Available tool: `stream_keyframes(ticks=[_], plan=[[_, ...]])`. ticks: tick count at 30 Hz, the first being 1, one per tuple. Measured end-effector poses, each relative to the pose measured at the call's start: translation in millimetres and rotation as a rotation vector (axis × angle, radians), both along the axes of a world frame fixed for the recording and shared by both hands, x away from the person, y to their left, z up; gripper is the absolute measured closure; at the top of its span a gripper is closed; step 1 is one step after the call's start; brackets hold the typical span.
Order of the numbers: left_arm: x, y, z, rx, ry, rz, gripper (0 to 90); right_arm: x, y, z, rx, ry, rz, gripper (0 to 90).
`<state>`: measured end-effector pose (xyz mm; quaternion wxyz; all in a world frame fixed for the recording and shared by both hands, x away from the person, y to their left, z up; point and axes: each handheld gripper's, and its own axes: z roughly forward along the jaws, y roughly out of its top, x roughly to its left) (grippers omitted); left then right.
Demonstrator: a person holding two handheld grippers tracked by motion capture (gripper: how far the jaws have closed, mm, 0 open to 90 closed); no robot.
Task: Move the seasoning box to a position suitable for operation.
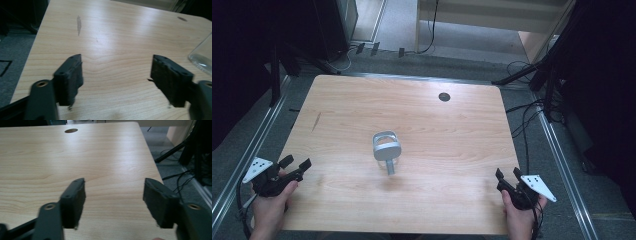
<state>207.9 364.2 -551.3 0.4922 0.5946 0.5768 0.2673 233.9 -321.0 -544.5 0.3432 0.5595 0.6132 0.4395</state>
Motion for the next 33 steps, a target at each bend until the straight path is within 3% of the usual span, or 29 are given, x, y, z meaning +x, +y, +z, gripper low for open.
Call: stream_keyframes(ticks=[2, 3, 4, 6, 7, 12, 13, 17, 18, 22, 24, 25, 26, 27, 28, 29, 30, 33], plan=[[-0.2, -0.2, 0.1, 0.003, -0.002, 0.003, 37.1, -1.4, 1.5, 0.7, -0.011, -0.008, -0.001, 43.8], [-1.2, -1.3, 0.3, 0.013, -0.010, 0.013, 44.7, -3.8, 6.0, 2.5, 0.020, -0.017, 0.024, 53.5], [-1.2, -1.3, 0.3, 0.013, -0.010, 0.013, 51.6, -3.8, 6.0, 2.5, 0.020, -0.017, 0.024, 53.5], [-2.9, -3.8, 1.2, 0.032, -0.024, 0.019, 56.2, -6.9, 14.3, 6.5, 0.039, -0.029, 0.055, 62.5], [-3.1, -6.2, 1.7, 0.046, -0.014, 0.017, 64.8, -9.2, 25.8, 13.0, 0.054, -0.039, 0.089, 72.0], [-4.1, -11.0, 5.0, 0.057, 0.013, 0.013, 83.1, -10.7, 63.2, 24.1, 0.086, -0.025, 0.173, 89.4], [-3.3, -14.6, 6.9, 0.019, 0.024, -0.017, 85.3, -10.1, 71.8, 24.8, 0.093, -0.016, 0.196, 90.0], [-0.5, -28.2, 10.3, 0.020, 0.037, -0.060, 90.0, -7.3, 100.1, 25.1, 0.122, 0.014, 0.272, 90.0], [0.4, -33.9, 11.9, 0.022, 0.034, -0.075, 90.0, -6.9, 121.1, 26.0, 0.125, 0.028, 0.332, 90.0], [5.4, -60.1, 19.9, 0.027, 0.025, -0.149, 90.0, -7.8, 162.4, 31.5, 0.136, 0.028, 0.435, 90.0], [8.8, -68.6, 21.6, 0.019, 0.027, -0.172, 90.0, -7.4, 181.2, 33.5, 0.151, 0.036, 0.474, 90.0], [8.8, -68.6, 21.6, 0.019, 0.027, -0.172, 90.0, -7.4, 181.2, 33.5, 0.151, 0.036, 0.474, 90.0], [12.5, -75.6, 23.0, 0.013, 0.031, -0.186, 90.0, -7.0, 199.7, 33.9, 0.170, 0.046, 0.512, 90.0], [12.5, -75.6, 23.0, 0.013, 0.031, -0.186, 90.0, -7.0, 199.7, 33.9, 0.170, 0.046, 0.512, 90.0], [14.7, -78.8, 23.6, 0.009, 0.032, -0.195, 90.0, -7.0, 217.7, 32.4, 0.180, 0.056, 0.546, 90.0], [16.9, -82.0, 24.1, 0.010, 0.034, -0.205, 90.0, -7.0, 217.7, 32.4, 0.180, 0.056, 0.546, 90.0], [20.9, -88.8, 25.2, 0.016, 0.040, -0.224, 90.0, -7.8, 235.0, 30.4, 0.178, 0.063, 0.583, 90.0], [25.9, -95.8, 26.1, 0.015, 0.045, -0.246, 90.0, -8.5, 250.6, 28.8, 0.174, 0.071, 0.616, 90.0]])
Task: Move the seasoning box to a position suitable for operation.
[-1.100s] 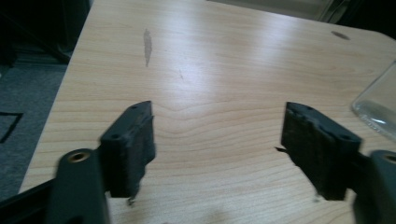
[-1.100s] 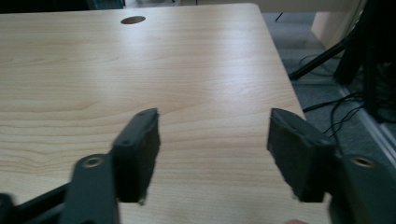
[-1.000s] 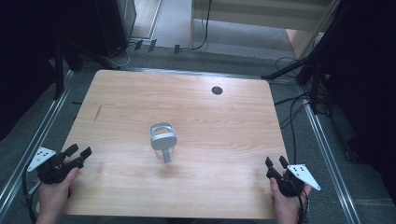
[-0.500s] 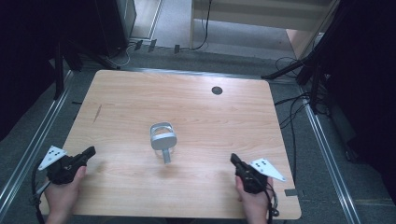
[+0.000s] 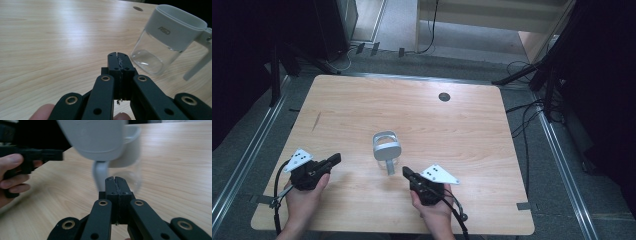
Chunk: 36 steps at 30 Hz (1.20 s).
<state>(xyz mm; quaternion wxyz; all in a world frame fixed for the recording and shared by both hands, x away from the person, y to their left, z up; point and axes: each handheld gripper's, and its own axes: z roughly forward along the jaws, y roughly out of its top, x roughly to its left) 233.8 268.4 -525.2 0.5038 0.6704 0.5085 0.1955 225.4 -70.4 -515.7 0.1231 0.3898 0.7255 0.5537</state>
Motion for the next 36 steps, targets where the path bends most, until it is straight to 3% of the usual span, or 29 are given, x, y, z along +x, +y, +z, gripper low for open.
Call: stream_keyframes(ticks=[2, 6, 10, 12, 13, 19, 22, 25, 29, 32, 36], plan=[[11.5, -9.1, 1.9, 0.000, 0.010, -0.023, 90.0, 0.2, 19.4, -1.5, -0.003, 0.003, 0.040, 90.0], [26.8, -17.4, 2.3, -0.002, 0.019, -0.030, 90.0, -0.5, 39.4, -2.5, -0.011, -0.001, 0.091, 90.0], [52.4, -34.9, 2.3, 0.017, 0.019, -0.046, 90.0, 2.2, 50.3, -7.9, -0.041, 0.009, 0.099, 90.0], [57.3, -38.0, 2.6, 0.030, 0.013, -0.050, 90.0, 3.5, 50.4, -9.2, -0.040, 0.014, 0.095, 90.0], [66.6, -42.9, 2.5, 0.020, 0.008, -0.057, 90.0, 6.1, 50.0, -11.4, -0.042, 0.020, 0.091, 90.0], [83.0, -51.2, 4.1, -0.015, -0.020, -0.104, 90.0, 8.8, 46.8, -14.0, -0.050, 0.025, 0.078, 90.0], [86.1, -56.8, 6.7, -0.021, -0.057, -0.155, 90.0, 8.6, 48.0, -13.6, -0.058, 0.003, 0.107, 90.0], [86.2, -59.2, 5.6, -0.014, -0.056, -0.168, 90.0, 6.5, 51.0, -12.5, -0.083, -0.017, 0.116, 90.0], [85.4, -61.3, 3.4, -0.006, -0.049, -0.172, 90.0, 8.7, 50.6, -11.7, -0.085, -0.004, 0.099, 90.0], [83.3, -63.6, 4.1, 0.025, -0.060, -0.183, 90.0, 11.2, 44.7, -10.0, -0.083, 0.005, 0.080, 90.0], [79.9, -65.9, 6.6, 0.013, -0.065, -0.211, 90.0, 12.6, 39.5, -7.1, -0.089, 0.003, 0.067, 90.0]])
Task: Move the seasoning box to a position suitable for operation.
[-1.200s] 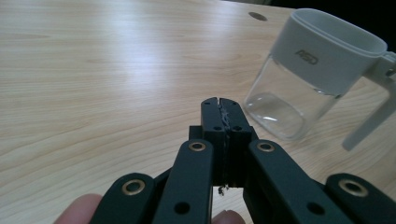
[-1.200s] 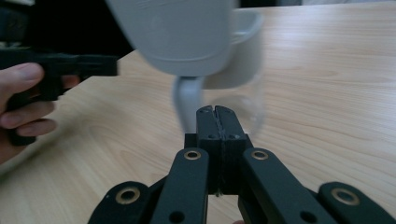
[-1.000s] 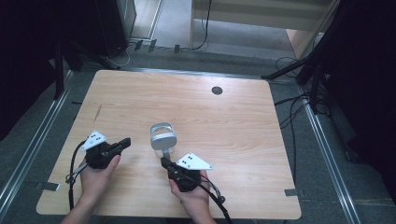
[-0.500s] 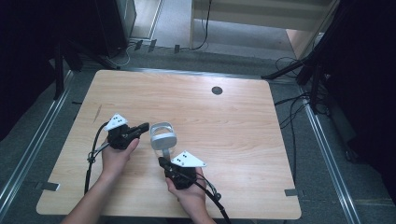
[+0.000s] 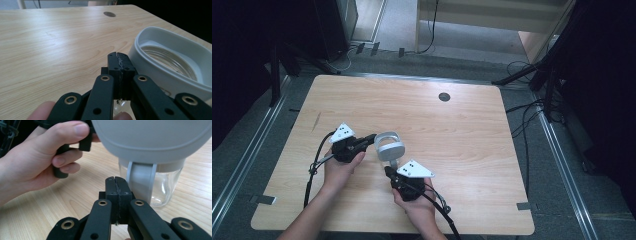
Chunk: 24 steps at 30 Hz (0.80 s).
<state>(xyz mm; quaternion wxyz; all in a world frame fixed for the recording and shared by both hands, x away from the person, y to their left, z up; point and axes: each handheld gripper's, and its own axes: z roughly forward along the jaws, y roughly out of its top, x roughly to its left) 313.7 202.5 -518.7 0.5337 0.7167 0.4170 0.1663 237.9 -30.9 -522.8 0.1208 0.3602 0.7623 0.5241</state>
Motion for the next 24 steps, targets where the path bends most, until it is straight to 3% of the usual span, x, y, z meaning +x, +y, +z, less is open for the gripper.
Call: stream_keyframes(ticks=[12, 19, 24], plan=[[-7.1, -11.8, 5.1, -0.025, -0.003, -0.062, 89.8, 14.9, -35.0, 9.2, -0.023, -0.033, -0.076, 90.0], [-6.4, -21.6, 4.7, -0.022, -0.007, -0.083, 88.6, 40.0, -63.6, 8.3, -0.003, -0.049, -0.150, 90.0], [-1.6, -22.5, 0.6, -0.025, 0.015, -0.071, 88.3, 60.6, -74.7, 4.7, -0.015, -0.049, -0.198, 90.0]])
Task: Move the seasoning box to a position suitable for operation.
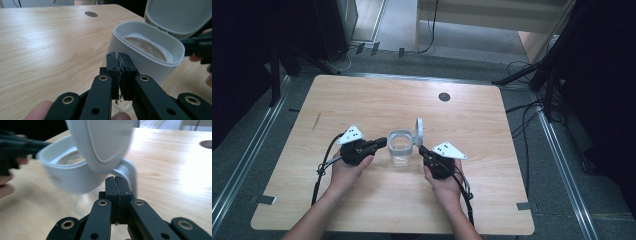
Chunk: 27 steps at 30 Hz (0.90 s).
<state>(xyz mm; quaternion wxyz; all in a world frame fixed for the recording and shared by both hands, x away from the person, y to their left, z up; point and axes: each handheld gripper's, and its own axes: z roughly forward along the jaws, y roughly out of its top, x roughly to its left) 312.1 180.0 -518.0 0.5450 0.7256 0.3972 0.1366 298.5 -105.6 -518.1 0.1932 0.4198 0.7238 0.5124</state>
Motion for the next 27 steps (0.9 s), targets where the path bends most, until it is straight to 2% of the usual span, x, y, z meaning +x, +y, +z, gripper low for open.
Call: stream_keyframes(ticks=[1, 2, 4, 9, 12, 13, 14, 15, 17, 18, 21, 24, 27], plan=[[0.6, 0.0, -0.7, 0.000, 0.004, 0.004, 88.3, 0.0, 0.0, 0.0, 0.000, 0.000, 0.000, 90.0], [2.6, 1.3, -1.3, -0.013, 0.009, 0.014, 88.1, 8.9, -4.6, -1.4, 0.008, 0.005, -0.018, 90.0], [4.1, 2.2, -1.6, -0.020, 0.012, 0.023, 88.0, 13.2, -6.3, -1.9, 0.012, 0.011, -0.023, 90.0], [14.7, -0.4, -1.8, -0.054, 0.041, 0.048, 87.5, 40.3, -7.8, 0.8, 0.041, 0.039, -0.042, 90.0], [18.9, -0.9, -0.6, -0.071, 0.045, 0.061, 86.9, 42.4, -8.2, 1.8, 0.045, 0.047, -0.071, 90.0], [21.6, -0.8, 0.2, -0.078, 0.049, 0.065, 87.0, 40.3, -8.4, 1.2, 0.047, 0.050, -0.082, 90.0], [27.1, -0.8, 1.1, -0.095, 0.060, 0.071, 87.1, 30.8, -8.7, -1.2, 0.039, 0.048, -0.096, 90.0], [27.1, -0.8, 1.1, -0.095, 0.060, 0.071, 87.2, 30.8, -8.7, -1.2, 0.039, 0.048, -0.096, 90.0], [32.9, -2.1, 1.9, -0.095, 0.071, 0.059, 87.3, 17.4, -8.0, -3.4, 0.029, 0.042, -0.101, 90.0], [38.1, -4.6, 2.0, -0.103, 0.077, 0.043, 87.6, 3.3, -5.7, -5.1, 0.042, 0.046, -0.102, 90.0], [44.7, -7.8, 1.6, -0.101, 0.085, 0.025, 88.4, -14.5, 2.9, -5.6, 0.063, 0.055, -0.088, 90.0], [47.6, -9.2, 1.2, -0.103, 0.093, 0.010, 88.9, -23.4, 10.4, -4.2, 0.080, 0.064, -0.082, 90.0], [46.0, -9.4, 1.7, -0.096, 0.089, -0.015, 90.0, -29.0, 23.8, -0.3, 0.073, 0.084, -0.073, 90.0]])
